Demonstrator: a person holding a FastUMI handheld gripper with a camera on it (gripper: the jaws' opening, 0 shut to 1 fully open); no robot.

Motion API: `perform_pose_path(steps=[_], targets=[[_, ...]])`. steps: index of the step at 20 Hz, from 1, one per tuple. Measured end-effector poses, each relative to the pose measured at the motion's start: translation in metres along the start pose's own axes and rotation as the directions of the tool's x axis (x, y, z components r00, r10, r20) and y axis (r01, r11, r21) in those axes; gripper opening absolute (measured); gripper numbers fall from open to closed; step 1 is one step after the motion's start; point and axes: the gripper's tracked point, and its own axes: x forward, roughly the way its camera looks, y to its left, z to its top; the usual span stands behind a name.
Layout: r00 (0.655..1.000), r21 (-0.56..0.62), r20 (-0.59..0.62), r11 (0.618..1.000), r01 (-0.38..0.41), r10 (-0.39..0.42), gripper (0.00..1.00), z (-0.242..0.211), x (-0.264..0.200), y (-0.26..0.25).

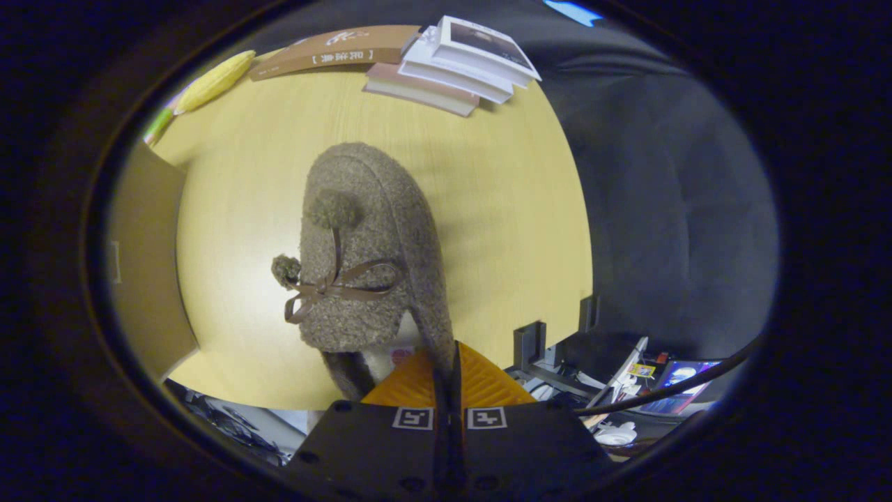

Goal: Open the storage box then place both shoes into the box .Put the left shoe in first, then the right shoe, with the right side of both shoes facing outward in a uniform manner.

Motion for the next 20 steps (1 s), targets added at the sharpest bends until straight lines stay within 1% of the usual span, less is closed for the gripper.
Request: perform_pose_path(steps=[3, 9, 12, 15, 17, 20], targets=[[1.0, 0.016, 0.029, 1.0, 0.003, -0.003, 0.04, 0.002, -0.036, 0.012], [0.993, 0.079, 0.11, 0.996, -0.044, 0.035, 0.04, 0.016, -0.132, 0.052], [0.988, 0.057, 0.147, 0.997, -0.055, 0.046, 0.04, 0.019, -0.176, 0.075], [0.977, 0.022, 0.19, 0.994, -0.104, 0.098, 0.04, 0.024, -0.211, 0.118], [0.969, -0.007, 0.205, 0.991, -0.137, 0.136, 0.04, 0.024, -0.226, 0.148], [0.969, -0.027, 0.188, 0.988, -0.155, 0.158, 0.04, 0.016, -0.239, 0.184]])
